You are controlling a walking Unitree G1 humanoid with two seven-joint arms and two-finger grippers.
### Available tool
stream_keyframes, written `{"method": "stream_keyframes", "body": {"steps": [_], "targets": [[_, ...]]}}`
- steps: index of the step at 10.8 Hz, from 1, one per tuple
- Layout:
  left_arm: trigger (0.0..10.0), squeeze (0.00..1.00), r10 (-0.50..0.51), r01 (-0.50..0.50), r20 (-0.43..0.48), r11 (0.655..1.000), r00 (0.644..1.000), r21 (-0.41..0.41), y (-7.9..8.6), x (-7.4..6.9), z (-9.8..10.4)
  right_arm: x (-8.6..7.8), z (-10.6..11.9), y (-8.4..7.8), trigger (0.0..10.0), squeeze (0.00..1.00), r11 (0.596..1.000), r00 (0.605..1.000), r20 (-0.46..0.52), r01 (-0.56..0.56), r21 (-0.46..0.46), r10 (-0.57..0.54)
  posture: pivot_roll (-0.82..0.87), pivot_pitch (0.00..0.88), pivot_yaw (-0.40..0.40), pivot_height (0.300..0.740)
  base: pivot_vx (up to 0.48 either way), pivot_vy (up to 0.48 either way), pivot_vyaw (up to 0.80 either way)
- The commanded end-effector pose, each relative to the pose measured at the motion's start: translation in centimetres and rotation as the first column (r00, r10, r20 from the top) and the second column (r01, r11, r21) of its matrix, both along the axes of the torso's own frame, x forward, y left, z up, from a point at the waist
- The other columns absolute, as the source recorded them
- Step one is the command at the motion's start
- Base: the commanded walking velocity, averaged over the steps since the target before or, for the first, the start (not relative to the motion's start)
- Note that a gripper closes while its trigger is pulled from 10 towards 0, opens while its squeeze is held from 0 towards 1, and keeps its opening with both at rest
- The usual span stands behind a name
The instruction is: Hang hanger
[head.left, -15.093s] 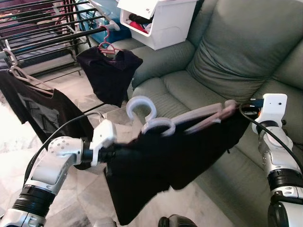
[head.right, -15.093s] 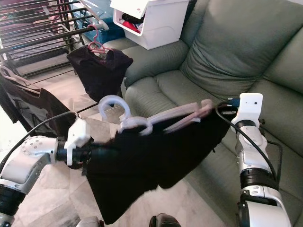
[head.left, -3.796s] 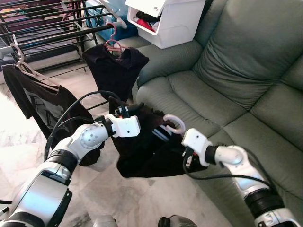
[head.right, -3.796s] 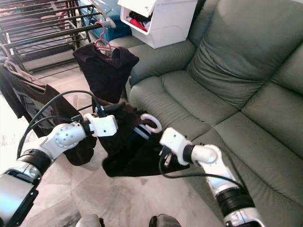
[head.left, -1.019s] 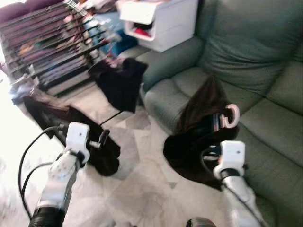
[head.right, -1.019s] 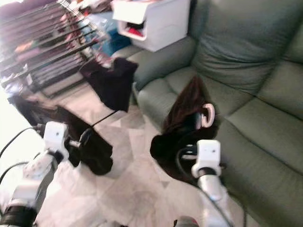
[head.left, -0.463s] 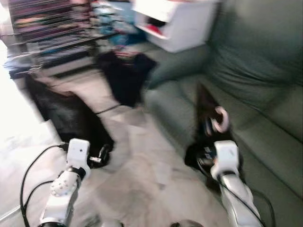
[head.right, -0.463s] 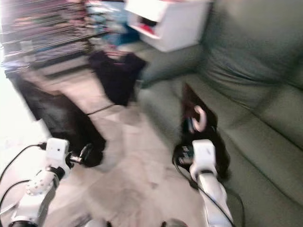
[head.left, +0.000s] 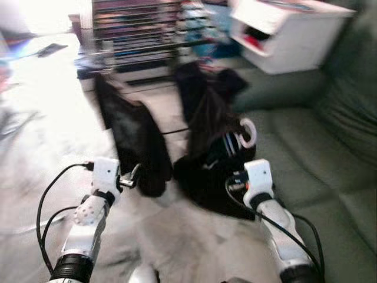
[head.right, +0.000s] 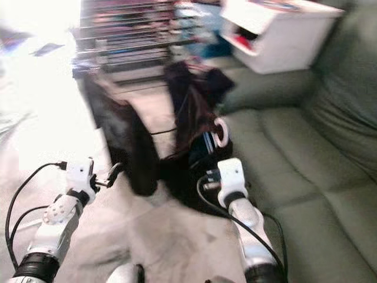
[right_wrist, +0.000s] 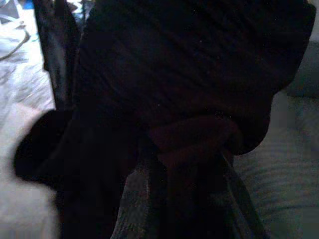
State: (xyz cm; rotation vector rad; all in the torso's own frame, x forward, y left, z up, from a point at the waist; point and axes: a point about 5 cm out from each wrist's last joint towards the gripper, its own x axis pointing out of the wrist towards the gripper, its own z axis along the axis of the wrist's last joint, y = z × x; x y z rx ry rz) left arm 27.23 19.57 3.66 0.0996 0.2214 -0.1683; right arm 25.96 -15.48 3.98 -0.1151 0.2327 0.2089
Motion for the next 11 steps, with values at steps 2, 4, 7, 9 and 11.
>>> {"method": "stream_keyframes", "body": {"steps": [2, 4, 7, 9, 11], "targets": [[10.0, 0.00, 0.008, -0.008, -0.010, 1.000, 1.000, 0.006, 0.1, -0.7, -0.4, -1.1, -0.9, -0.5, 10.0, 0.00, 1.000, 0.999, -0.043, 0.021, 0.016, -0.020, -0.09, 0.000, 0.030, 0.740, 0.000, 0.000, 0.80], [10.0, 0.00, 0.034, -0.034, -0.019, 0.999, 0.999, 0.015, 0.0, -1.3, -1.0, -1.3, -1.5, -0.6, 10.0, 0.00, 0.999, 0.997, -0.061, 0.039, 0.028, -0.037, -0.08, 0.000, 0.021, 0.740, 0.000, 0.000, 0.80], [10.0, 0.00, 0.026, -0.025, -0.019, 1.000, 0.999, 0.011, 0.0, -1.6, -1.0, -0.6, -1.0, -0.9, 10.0, 0.00, 0.997, 0.997, -0.050, 0.055, 0.048, -0.052, -0.08, 0.000, 0.018, 0.740, 0.000, 0.000, 0.00], [10.0, 0.00, 0.036, -0.036, -0.006, 0.999, 0.999, 0.003, 0.3, -1.5, -0.8, -0.6, -1.0, -1.0, 10.0, 0.00, 0.998, 0.998, -0.049, 0.050, 0.040, -0.048, -0.08, 0.000, 0.019, 0.740, 0.156, 0.150, 0.00], [10.0, 0.00, 0.046, -0.046, -0.007, 0.999, 0.999, -0.007, 0.4, -1.4, -0.7, -0.5, -1.0, -0.8, 10.0, 0.00, 0.998, 0.998, -0.048, 0.043, 0.036, -0.041, -0.08, 0.000, 0.018, 0.740, 0.337, 0.341, 0.00]]}}
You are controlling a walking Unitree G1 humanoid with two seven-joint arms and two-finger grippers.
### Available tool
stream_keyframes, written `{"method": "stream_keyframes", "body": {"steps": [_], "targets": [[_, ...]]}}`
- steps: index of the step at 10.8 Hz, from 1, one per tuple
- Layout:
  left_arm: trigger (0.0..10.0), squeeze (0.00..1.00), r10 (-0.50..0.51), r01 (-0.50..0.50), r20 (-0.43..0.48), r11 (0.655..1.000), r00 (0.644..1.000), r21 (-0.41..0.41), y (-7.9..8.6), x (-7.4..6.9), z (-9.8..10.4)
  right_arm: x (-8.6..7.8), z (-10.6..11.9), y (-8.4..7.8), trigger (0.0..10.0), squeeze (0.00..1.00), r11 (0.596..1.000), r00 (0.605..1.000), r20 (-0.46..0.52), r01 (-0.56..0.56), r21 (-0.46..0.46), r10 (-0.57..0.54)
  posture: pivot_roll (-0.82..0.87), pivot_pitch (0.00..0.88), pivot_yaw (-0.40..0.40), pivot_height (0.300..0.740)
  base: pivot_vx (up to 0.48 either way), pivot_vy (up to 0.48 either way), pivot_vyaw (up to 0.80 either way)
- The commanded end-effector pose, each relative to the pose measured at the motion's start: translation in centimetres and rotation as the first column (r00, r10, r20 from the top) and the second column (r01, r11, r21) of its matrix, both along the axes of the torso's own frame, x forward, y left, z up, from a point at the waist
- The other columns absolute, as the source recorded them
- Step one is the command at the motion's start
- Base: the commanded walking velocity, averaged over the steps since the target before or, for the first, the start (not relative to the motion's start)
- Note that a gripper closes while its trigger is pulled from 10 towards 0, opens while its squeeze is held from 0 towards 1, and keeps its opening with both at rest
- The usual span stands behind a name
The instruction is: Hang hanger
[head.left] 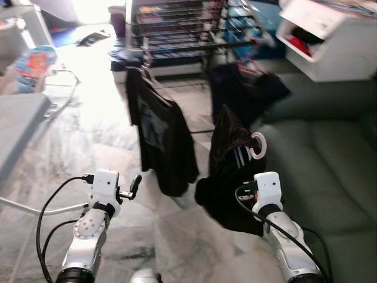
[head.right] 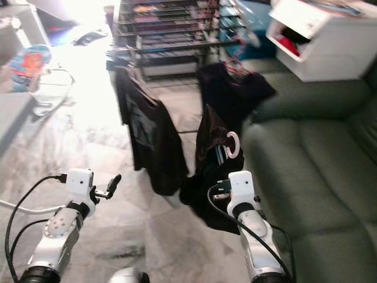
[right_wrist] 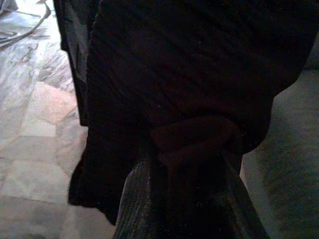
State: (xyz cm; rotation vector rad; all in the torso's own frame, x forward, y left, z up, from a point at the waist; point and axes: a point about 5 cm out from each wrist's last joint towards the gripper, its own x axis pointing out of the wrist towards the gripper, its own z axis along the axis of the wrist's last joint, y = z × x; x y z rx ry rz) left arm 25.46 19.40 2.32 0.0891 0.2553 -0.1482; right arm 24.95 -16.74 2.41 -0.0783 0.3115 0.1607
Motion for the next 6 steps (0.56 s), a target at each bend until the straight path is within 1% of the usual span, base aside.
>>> {"method": "stream_keyframes", "body": {"steps": [1, 3, 5, 6], "targets": [[10.0, 0.00, 0.012, -0.012, 0.030, 1.000, 0.999, -0.002, 0.42, 0.36, 0.67, 0.59, 0.58, 0.45, 10.0, 0.00, 1.000, 0.999, 0.031, -0.016, 0.005, 0.016, -0.09, 0.000, 0.018, 0.740, 0.337, 0.341, 0.00], [10.0, 0.00, 0.004, -0.003, 0.036, 1.000, 0.999, -0.005, 0.20, 0.54, 0.82, 0.97, 0.85, 0.23, 10.0, 0.00, 1.000, 0.999, 0.041, -0.007, 0.000, 0.007, -0.09, 0.000, 0.019, 0.740, 0.339, 0.339, 0.00], [10.0, 0.00, -0.017, 0.017, 0.035, 1.000, 0.999, -0.008, 0.07, 0.73, 0.85, 1.17, 0.96, -0.10, 10.0, 0.00, 1.000, 0.999, 0.048, 0.008, -0.014, -0.008, -0.09, 0.000, 0.021, 0.740, 0.435, 0.000, 0.00], [10.0, 0.00, -0.030, 0.029, 0.034, 1.000, 0.999, 0.011, 0.05, 0.80, 0.85, 1.18, 0.97, -0.20, 10.0, 0.00, 1.000, 0.999, 0.050, 0.015, -0.017, -0.014, -0.09, 0.000, 0.022, 0.740, 0.439, 0.000, 0.00]]}}
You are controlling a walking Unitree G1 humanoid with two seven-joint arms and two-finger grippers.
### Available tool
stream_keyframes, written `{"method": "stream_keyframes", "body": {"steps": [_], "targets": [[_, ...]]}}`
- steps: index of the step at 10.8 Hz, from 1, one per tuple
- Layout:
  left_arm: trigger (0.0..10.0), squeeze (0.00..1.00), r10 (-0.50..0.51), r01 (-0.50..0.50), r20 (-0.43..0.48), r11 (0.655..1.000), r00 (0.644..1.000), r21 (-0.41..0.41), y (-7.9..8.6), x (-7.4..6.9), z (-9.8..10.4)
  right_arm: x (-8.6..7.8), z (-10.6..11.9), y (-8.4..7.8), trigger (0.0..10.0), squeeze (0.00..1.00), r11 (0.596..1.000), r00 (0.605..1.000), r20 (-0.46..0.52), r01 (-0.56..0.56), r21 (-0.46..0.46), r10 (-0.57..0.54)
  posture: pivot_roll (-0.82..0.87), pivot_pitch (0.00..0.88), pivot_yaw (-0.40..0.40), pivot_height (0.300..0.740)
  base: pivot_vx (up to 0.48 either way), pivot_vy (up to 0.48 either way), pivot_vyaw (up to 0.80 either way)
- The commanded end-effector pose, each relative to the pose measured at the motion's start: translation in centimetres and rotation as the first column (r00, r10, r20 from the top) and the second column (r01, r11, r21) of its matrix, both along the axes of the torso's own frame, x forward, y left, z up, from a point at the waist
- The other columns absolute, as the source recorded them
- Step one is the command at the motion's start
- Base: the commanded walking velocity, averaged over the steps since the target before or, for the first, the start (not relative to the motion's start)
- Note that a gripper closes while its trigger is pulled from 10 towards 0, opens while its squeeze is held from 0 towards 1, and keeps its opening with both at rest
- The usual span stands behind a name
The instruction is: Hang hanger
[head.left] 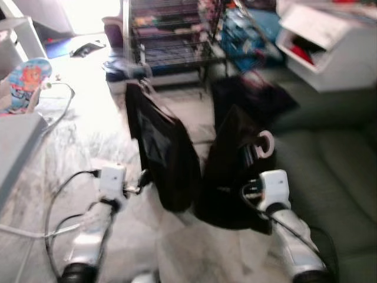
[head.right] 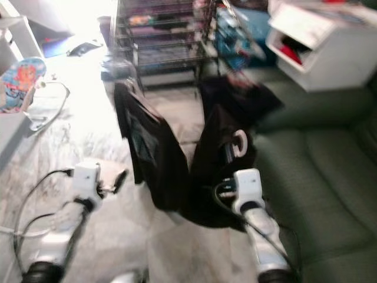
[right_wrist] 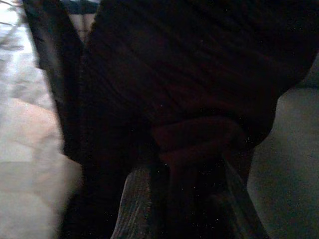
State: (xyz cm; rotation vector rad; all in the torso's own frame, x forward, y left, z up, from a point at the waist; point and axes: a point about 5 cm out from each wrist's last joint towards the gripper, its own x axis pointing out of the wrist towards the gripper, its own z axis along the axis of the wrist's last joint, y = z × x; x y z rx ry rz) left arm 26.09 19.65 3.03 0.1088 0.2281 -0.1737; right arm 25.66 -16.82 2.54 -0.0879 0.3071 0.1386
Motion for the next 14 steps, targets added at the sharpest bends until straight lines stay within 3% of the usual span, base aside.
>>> {"method": "stream_keyframes", "body": {"steps": [1, 4, 7, 12, 14], "targets": [[10.0, 0.00, -0.005, 0.005, 0.007, 1.000, 1.000, 0.001, -0.2, 0.3, 0.1, 0.5, 0.9, -0.2, 10.0, 0.00, 1.000, 0.999, 0.046, 0.000, -0.018, 0.001, -0.10, 0.000, 0.024, 0.740, 0.439, 0.000, 0.00], [10.0, 0.00, -0.010, 0.010, 0.004, 1.000, 1.000, 0.001, -0.3, 0.4, 0.1, 1.0, 1.1, -1.1, 10.0, 0.00, 0.998, 0.998, 0.061, 0.031, -0.053, -0.028, -0.10, 0.000, 0.020, 0.740, 0.439, 0.000, 0.00], [10.0, 0.00, 0.011, -0.011, -0.021, 1.000, 1.000, -0.015, -0.3, 0.3, -0.2, 1.3, 0.6, -2.0, 10.0, 0.00, 0.998, 1.000, 0.004, 0.003, -0.065, -0.003, -0.09, 0.000, 0.017, 0.740, 0.397, 0.196, 0.00], [10.0, 0.00, 0.003, -0.003, -0.002, 1.000, 1.000, -0.012, -0.3, 0.3, -0.1, -1.2, -1.7, 1.5, 10.0, 0.00, 0.966, 0.953, -0.159, -0.260, 0.006, 0.258, -0.10, 0.000, 0.017, 0.740, 0.272, 0.395, 0.00], [10.0, 0.00, -0.002, 0.002, -0.006, 1.000, 1.000, 0.000, -0.4, 0.3, -0.1, -1.2, -1.9, 1.5, 10.0, 0.00, 0.964, 0.952, -0.165, -0.264, -0.013, 0.258, -0.10, 0.000, 0.016, 0.740, 0.000, 0.000, 0.00]]}}
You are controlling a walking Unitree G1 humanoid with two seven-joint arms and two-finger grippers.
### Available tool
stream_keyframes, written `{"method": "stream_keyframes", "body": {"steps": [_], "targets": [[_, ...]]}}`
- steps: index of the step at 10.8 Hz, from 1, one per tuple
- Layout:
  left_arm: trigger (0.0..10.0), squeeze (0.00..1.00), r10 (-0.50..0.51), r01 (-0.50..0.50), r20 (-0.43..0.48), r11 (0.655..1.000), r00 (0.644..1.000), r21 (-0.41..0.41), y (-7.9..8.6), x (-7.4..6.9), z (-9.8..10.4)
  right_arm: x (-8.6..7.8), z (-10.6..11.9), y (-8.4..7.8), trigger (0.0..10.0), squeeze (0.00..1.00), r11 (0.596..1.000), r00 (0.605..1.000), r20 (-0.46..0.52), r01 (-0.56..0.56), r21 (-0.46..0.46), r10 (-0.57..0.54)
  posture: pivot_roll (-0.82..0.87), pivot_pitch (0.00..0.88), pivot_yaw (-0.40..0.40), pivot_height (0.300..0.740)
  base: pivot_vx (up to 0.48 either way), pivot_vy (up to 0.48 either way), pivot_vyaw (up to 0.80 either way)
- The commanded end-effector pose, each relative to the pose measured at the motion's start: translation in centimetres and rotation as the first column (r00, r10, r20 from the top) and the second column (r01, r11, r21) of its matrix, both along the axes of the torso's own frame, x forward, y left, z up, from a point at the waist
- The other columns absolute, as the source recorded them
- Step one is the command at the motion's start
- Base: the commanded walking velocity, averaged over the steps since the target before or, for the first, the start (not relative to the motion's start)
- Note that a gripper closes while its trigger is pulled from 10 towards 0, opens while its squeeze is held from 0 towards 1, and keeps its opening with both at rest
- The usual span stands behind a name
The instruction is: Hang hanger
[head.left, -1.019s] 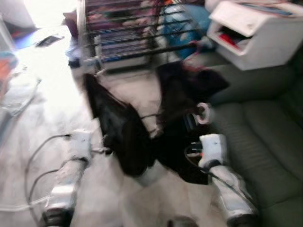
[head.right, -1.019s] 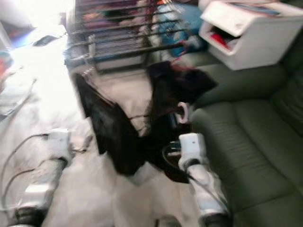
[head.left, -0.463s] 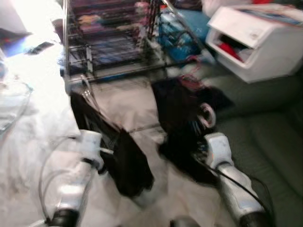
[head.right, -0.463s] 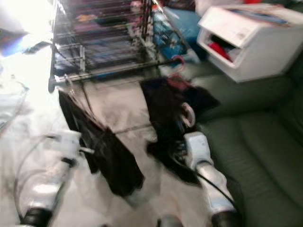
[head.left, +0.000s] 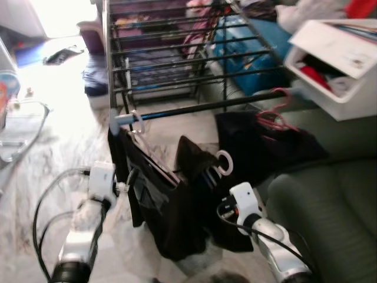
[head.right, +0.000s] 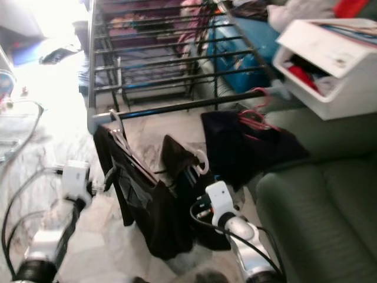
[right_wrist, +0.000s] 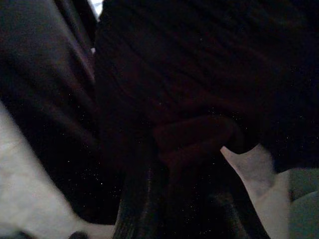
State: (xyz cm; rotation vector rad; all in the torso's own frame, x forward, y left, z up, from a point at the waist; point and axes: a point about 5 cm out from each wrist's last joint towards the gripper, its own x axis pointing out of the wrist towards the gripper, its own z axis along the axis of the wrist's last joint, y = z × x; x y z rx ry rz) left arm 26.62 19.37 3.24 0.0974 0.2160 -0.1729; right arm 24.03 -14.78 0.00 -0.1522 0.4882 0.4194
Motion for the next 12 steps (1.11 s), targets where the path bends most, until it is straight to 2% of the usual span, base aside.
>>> {"method": "stream_keyframes", "body": {"steps": [1, 3, 4, 6, 7, 9, 12], "targets": [[10.0, 0.00, -0.026, 0.026, -0.010, 1.000, 1.000, -0.001, -0.4, -0.3, -0.3, 0.9, 1.2, -0.8, 10.0, 0.00, 0.999, 0.996, 0.073, 0.047, -0.011, -0.046, -0.10, 0.000, 0.015, 0.740, 0.000, 0.000, 0.00], [10.0, 0.00, -0.027, 0.027, -0.008, 1.000, 1.000, -0.005, -0.5, -0.4, -0.3, 2.2, 3.0, -1.5, 10.0, 0.00, 0.991, 0.968, 0.212, 0.135, 0.006, -0.134, -0.10, 0.000, 0.013, 0.740, 0.315, 0.317, 0.00], [10.0, 0.00, -0.027, 0.027, -0.006, 1.000, 1.000, -0.009, -0.5, -0.4, -0.3, 2.4, 3.5, -1.8, 10.0, 0.00, 0.988, 0.957, 0.251, 0.152, -0.001, -0.147, -0.10, 0.000, 0.013, 0.740, 0.319, 0.360, 0.00], [10.0, 0.00, -0.030, 0.030, -0.005, 1.000, 1.000, -0.004, -0.6, -0.4, -0.3, 2.9, 4.6, -2.6, 10.0, 0.00, 0.976, 0.917, 0.344, 0.219, -0.011, -0.202, -0.10, 0.000, 0.012, 0.740, 0.159, 0.180, 0.00], [10.0, 0.00, -0.028, 0.028, -0.005, 1.000, 1.000, 0.002, -0.6, -0.4, -0.3, 3.1, 5.2, -3.2, 10.0, 0.00, 0.961, 0.884, 0.394, 0.275, -0.002, -0.252, -0.10, 0.000, 0.013, 0.740, 0.000, 0.000, 0.00], [10.0, 0.00, -0.035, 0.035, -0.004, 0.999, 0.999, 0.003, -0.8, -0.4, -0.3, 3.6, 5.8, -4.1, 10.0, 0.00, 0.942, 0.853, 0.426, 0.335, -0.007, -0.301, -0.09, 0.000, 0.014, 0.740, 0.000, 0.000, 0.00], [10.0, 0.00, -0.047, 0.047, 0.003, 0.999, 0.999, 0.028, -0.8, -0.6, -0.3, 3.9, 4.6, -5.2, 10.0, 0.00, 0.899, 0.844, 0.345, 0.438, 0.000, -0.411, -0.09, 0.000, 0.017, 0.740, 0.000, 0.000, 0.00]]}}
